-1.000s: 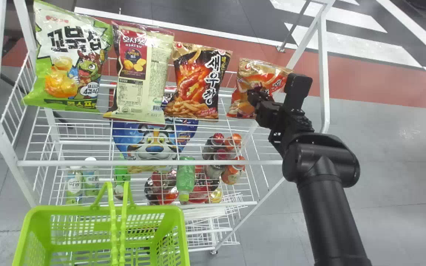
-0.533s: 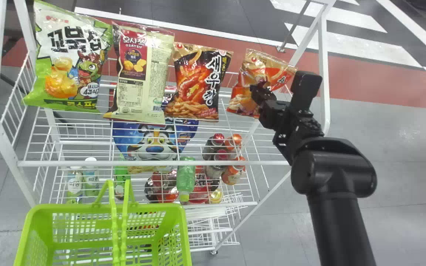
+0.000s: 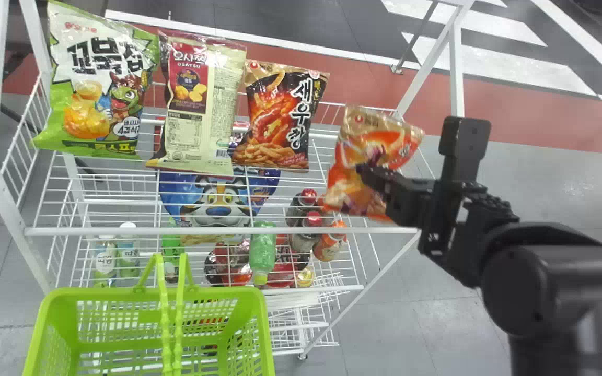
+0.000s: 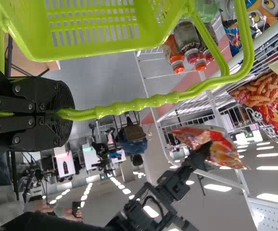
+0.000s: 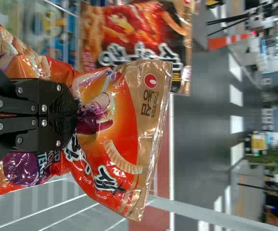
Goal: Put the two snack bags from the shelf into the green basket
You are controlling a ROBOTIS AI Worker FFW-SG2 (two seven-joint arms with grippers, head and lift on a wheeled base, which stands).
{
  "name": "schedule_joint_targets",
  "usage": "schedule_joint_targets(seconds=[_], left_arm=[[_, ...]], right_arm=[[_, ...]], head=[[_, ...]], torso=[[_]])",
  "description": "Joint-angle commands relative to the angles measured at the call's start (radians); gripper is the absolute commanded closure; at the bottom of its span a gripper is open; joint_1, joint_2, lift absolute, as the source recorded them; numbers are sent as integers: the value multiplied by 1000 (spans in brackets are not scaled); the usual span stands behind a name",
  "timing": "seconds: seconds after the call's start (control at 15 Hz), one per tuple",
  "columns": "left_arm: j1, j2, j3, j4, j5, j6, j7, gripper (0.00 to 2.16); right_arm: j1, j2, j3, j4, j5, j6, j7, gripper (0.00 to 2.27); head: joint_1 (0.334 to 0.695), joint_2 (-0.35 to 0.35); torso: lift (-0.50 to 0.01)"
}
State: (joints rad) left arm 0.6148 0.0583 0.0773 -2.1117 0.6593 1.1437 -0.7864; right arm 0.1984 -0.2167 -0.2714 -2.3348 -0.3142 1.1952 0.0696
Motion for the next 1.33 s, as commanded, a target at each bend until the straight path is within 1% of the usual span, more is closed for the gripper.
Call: schedule_joint_targets(seconds=[0.0, 0.13, 0.33, 0.47, 0.6, 0.8, 0.93, 1.07, 1.27], left_arm=[[2, 0, -2, -7, 2, 3, -1, 1841], [2, 2, -5, -10, 2, 3, 6, 1841], [2, 2, -13, -11, 2, 0, 9, 1841], [2, 2, -13, -13, 2, 0, 9, 1841], [2, 2, -13, -16, 2, 3, 4, 1841], [3, 0, -17, -17, 2, 3, -1, 1841], [3, 0, -21, -19, 2, 3, -1, 1841], [6, 0, -24, -24, 2, 0, -1, 1841], [11, -3, -31, -27, -1, 0, 3, 1841]], right_arm=[[46, 17, -57, -106, -75, 212, 1, 2108], [87, 19, -68, -178, -125, 369, -1, 2108], [133, 26, -65, -251, -212, 377, -1, 2105], [147, 42, -49, -255, -273, 377, -1, 2105], [174, 53, 11, -253, -279, 377, -8, 2105], [208, 54, 135, -224, -267, 377, -14, 2094], [214, 54, 213, -193, -258, 377, -34, 2094], [214, 54, 271, -159, -240, 377, -45, 2094], [210, 54, 334, -90, -235, 377, -53, 2094]], head=[[695, -350], [695, -350], [695, -350], [695, -350], [695, -350], [695, -350], [695, -350], [695, -304], [695, -265]], torso=[[-12], [-12], [-12], [-12], [-12], [-12], [-12], [-12], [-12]])
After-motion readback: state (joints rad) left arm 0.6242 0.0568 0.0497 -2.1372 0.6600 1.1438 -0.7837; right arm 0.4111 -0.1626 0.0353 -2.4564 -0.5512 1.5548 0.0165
